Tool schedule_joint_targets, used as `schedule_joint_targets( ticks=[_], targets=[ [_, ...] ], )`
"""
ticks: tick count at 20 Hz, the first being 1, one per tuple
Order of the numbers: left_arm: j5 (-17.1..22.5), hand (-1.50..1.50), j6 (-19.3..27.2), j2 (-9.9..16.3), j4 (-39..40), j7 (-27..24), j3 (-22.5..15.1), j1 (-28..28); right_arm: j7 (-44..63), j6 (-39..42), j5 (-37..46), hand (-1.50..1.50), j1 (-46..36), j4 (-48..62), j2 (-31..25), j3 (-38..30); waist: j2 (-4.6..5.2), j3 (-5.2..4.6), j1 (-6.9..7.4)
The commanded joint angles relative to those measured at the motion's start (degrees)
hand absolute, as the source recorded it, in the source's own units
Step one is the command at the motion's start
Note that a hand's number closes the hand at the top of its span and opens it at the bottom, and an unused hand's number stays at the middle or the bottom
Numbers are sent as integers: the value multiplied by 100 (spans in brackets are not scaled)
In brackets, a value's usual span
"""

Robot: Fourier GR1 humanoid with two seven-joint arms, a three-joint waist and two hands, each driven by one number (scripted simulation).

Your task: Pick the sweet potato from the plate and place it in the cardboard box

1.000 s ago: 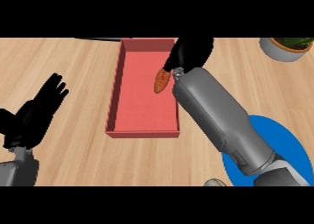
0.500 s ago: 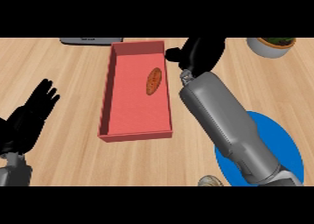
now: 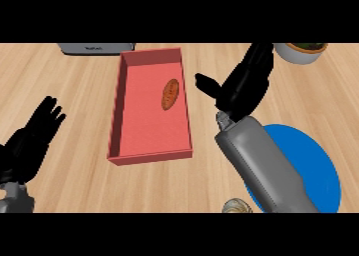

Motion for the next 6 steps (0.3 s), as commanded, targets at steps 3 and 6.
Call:
schedule_joint_targets(
  ticks=[3,6],
  targets=[
    [65,0,30,79,-78,170,99,-68,1595,-342,680,-150,1180,-1292,39,757,32,-2,-87],
    [-70,0,40,-37,-199,-9,-10,257,1601,-122,1039,-150,1752,-1952,39,884,30,-3,-87]
  ],
)
